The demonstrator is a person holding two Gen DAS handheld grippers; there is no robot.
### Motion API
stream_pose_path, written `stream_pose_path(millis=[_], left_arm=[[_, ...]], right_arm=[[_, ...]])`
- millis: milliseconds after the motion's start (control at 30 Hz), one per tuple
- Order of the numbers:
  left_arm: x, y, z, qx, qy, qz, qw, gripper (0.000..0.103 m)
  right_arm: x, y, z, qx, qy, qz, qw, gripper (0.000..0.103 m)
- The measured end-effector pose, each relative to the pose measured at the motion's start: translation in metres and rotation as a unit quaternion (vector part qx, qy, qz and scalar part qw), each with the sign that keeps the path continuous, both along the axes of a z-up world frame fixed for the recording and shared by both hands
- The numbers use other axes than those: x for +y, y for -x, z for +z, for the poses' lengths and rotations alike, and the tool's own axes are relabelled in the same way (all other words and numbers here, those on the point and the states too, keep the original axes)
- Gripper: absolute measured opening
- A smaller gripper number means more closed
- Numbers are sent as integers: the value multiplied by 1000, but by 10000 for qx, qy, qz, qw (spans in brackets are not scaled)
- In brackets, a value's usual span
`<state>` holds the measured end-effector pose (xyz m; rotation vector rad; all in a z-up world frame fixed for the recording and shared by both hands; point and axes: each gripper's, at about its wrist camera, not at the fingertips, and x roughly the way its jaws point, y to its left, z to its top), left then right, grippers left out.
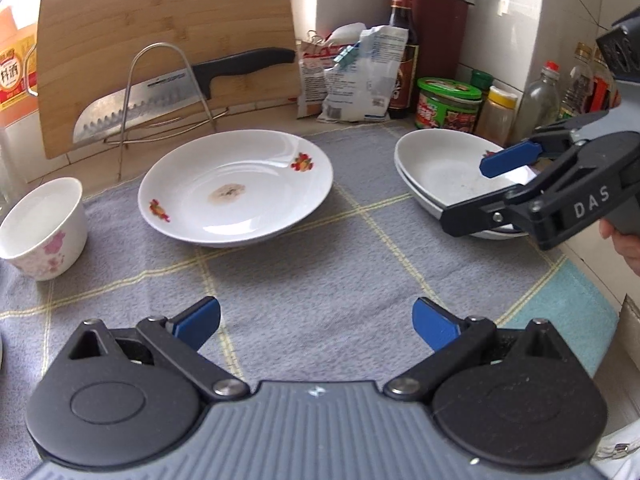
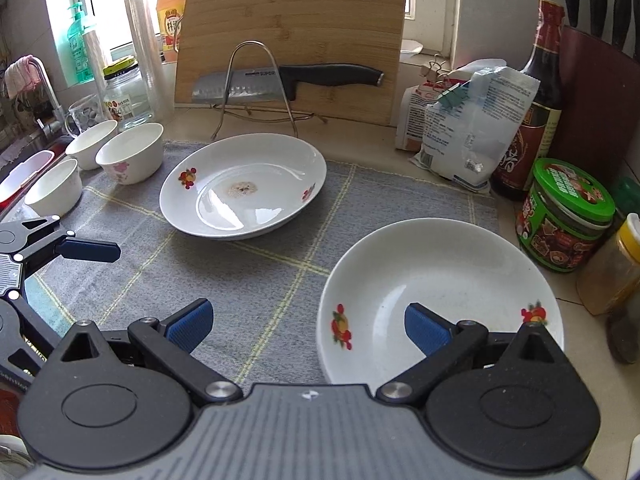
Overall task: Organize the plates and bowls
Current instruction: 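Open both grippers and release the plate onto the stack, then move both grippers to the stained flower-print plate by the knife board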
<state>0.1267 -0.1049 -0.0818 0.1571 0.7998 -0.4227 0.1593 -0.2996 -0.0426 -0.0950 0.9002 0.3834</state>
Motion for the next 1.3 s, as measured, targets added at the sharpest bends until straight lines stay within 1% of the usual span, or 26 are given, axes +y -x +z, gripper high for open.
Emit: stream_pose_path(millis=[133, 333, 467, 633, 767, 867, 1067, 1300], left_arm=[[24, -10, -5, 150, 60, 29, 9999, 102], [52, -28, -9, 73, 84, -172, 9998, 102], [58, -46, -14, 71, 170, -310, 9994, 102], [53, -64, -23, 14, 34, -566, 9984, 102], [47, -75, -30, 40, -13, -607, 9981, 102], [42, -77, -33, -100, -165, -678, 9975, 103], [38, -85, -35, -167, -112, -582, 9981, 103], [35, -95, -36, -177, -115, -454, 9987, 103]], right_arm=[[22, 0, -1, 67, 69, -126, 9999, 103], [50, 0, -2, 149, 173, -436, 9988, 103], [63, 1, -2, 197, 254, -662, 9973, 103], [72, 4, -2, 281, 383, -802, 9956, 103], [73, -1, -5, 332, 473, -759, 9954, 103], [71, -8, -6, 326, 472, -632, 9964, 103], [69, -31, -12, 413, 429, -333, 9977, 103], [70, -66, -12, 521, 177, 84, 9984, 103]])
